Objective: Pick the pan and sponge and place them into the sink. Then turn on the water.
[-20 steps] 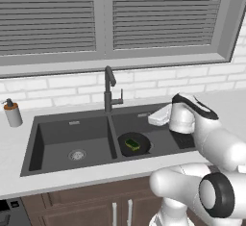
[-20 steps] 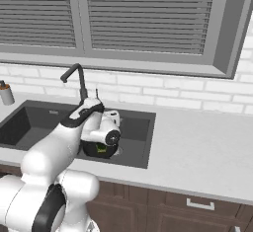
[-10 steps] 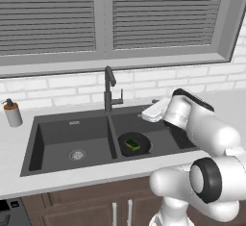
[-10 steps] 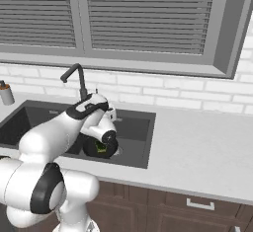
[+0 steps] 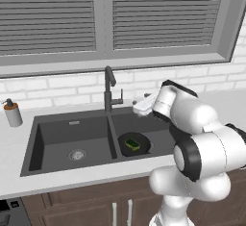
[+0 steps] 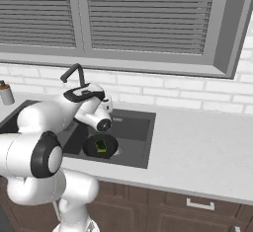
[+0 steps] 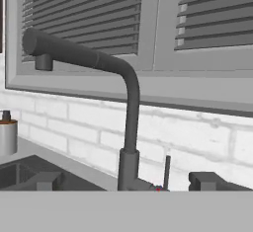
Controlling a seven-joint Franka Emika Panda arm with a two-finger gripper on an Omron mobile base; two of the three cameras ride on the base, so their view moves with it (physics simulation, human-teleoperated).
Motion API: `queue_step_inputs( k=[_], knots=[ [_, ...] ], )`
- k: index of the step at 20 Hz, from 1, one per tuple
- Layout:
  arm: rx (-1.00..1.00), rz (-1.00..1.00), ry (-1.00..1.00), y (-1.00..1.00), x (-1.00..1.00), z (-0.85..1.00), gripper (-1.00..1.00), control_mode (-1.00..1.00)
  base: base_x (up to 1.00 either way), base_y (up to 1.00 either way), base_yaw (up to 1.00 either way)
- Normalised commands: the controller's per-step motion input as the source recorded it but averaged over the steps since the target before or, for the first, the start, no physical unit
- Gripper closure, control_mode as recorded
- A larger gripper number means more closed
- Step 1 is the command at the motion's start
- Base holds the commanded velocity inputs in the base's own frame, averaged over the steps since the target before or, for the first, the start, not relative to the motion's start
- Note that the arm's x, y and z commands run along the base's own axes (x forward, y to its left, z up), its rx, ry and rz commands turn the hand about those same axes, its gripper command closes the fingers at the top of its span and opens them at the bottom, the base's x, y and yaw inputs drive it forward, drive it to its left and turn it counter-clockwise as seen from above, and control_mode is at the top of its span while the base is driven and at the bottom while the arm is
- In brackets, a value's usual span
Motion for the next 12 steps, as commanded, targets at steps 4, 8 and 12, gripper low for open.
queue_step_inputs(
  k=[4,8,12],
  knots=[
    [0.0,0.0,0.0,0.09,0.39,-0.08,-1.0,-1.0,0.0,0.0,0.0],
    [0.0,-0.11,-0.02,0.16,0.3,-0.22,-1.0,-1.0,0.0,0.0,0.0],
    [0.0,-0.19,-0.01,0.15,0.24,-0.15,-1.0,-1.0,0.0,0.0,0.0]
  ],
)
